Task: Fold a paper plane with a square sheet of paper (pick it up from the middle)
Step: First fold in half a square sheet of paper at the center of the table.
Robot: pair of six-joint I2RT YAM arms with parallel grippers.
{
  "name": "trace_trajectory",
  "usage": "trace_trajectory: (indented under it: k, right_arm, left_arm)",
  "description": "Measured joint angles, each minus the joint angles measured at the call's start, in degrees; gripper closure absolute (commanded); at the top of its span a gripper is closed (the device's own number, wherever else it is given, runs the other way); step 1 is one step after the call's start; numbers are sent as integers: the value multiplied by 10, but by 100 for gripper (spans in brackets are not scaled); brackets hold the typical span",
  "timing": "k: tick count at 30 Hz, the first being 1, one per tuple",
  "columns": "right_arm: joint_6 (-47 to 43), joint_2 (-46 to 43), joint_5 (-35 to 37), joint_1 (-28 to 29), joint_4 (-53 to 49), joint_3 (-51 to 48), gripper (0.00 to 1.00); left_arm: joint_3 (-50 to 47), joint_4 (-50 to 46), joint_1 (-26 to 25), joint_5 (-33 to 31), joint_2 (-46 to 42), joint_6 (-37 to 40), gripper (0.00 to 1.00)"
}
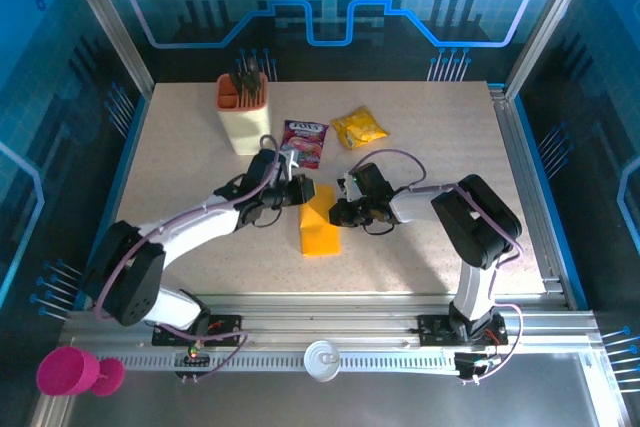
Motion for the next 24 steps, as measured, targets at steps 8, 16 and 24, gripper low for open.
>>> trace_trajectory:
  k: [8, 16, 24]
  right_arm:
    - [-18, 4, -20, -8, -2, 1, 100]
    - [-19, 6, -29, -11, 2, 0, 100]
    - [-19, 7, -32, -12, 4, -2, 100]
  left_arm:
    - [26, -12, 27, 11, 103, 35, 94]
    - [26, -9, 32, 16, 127, 48, 95]
    - [10, 9, 32, 15, 143, 48, 95]
